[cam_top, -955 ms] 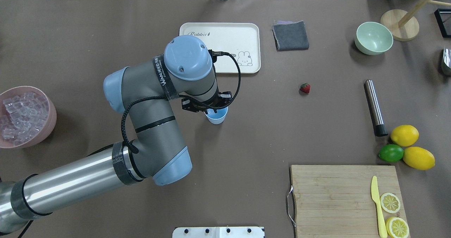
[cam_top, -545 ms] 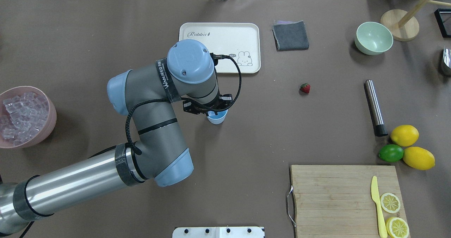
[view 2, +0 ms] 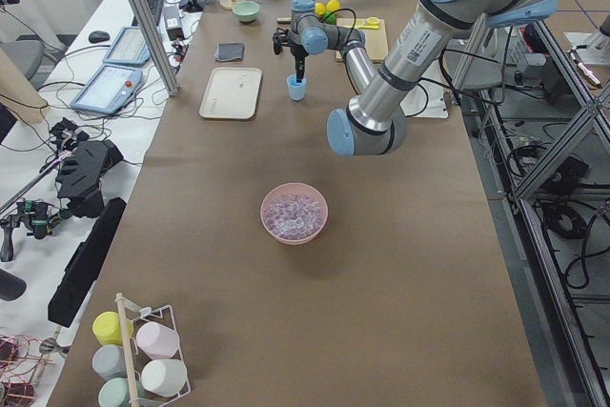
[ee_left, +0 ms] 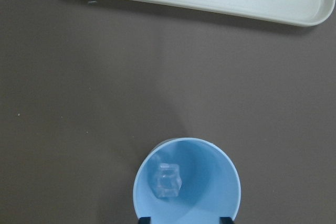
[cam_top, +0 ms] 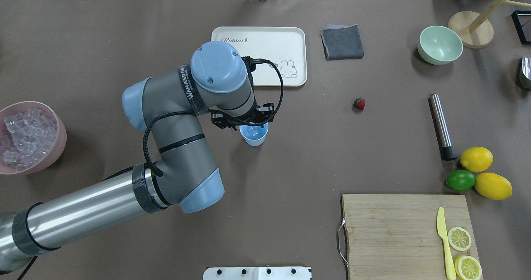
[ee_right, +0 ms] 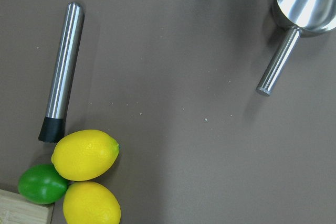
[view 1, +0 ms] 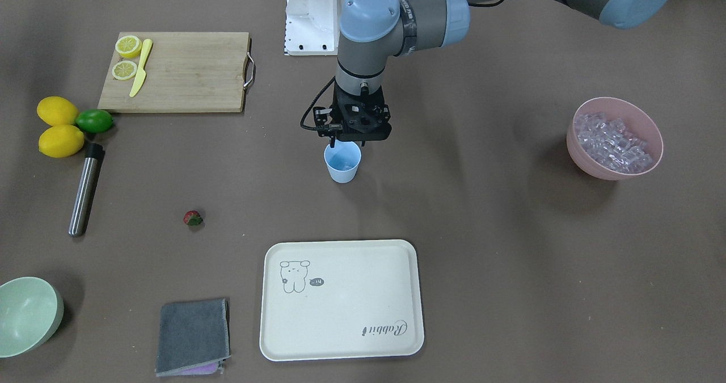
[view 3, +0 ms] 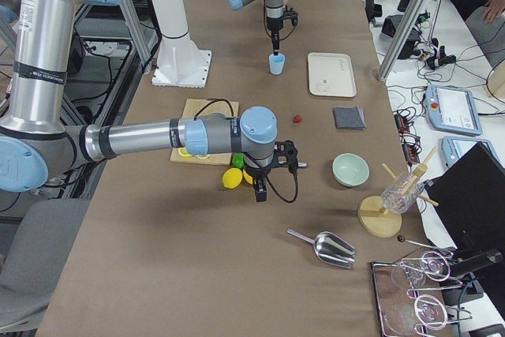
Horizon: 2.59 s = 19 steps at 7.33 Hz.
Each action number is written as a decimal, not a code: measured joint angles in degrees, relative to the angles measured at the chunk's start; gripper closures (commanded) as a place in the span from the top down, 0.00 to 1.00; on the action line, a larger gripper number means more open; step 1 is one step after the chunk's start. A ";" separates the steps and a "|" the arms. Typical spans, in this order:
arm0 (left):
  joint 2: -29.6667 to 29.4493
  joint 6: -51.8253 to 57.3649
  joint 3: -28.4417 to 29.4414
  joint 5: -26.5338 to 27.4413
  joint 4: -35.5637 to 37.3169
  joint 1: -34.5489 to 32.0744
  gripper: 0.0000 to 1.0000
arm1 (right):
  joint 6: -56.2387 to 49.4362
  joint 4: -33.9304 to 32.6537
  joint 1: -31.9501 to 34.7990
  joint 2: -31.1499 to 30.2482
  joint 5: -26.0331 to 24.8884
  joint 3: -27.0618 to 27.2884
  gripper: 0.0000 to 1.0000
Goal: Mash ice and strawberries in cup
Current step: 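Open the left gripper to drop the ice cube into the cup, then move the left gripper back into the pink bowl and grasp another ice cube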
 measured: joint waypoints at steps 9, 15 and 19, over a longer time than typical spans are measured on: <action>53.54 70.18 -20.63 -12.38 -16.24 -28.31 0.96 | -0.19 0.11 -0.19 0.25 4.98 -0.14 1.00; 60.99 75.00 -9.01 -15.20 -37.95 -29.69 0.66 | -0.12 0.15 -0.54 0.16 6.00 -0.29 1.00; 61.30 71.95 -8.69 -15.18 -38.91 -26.85 0.66 | -0.03 0.11 -0.53 0.13 5.93 -0.35 1.00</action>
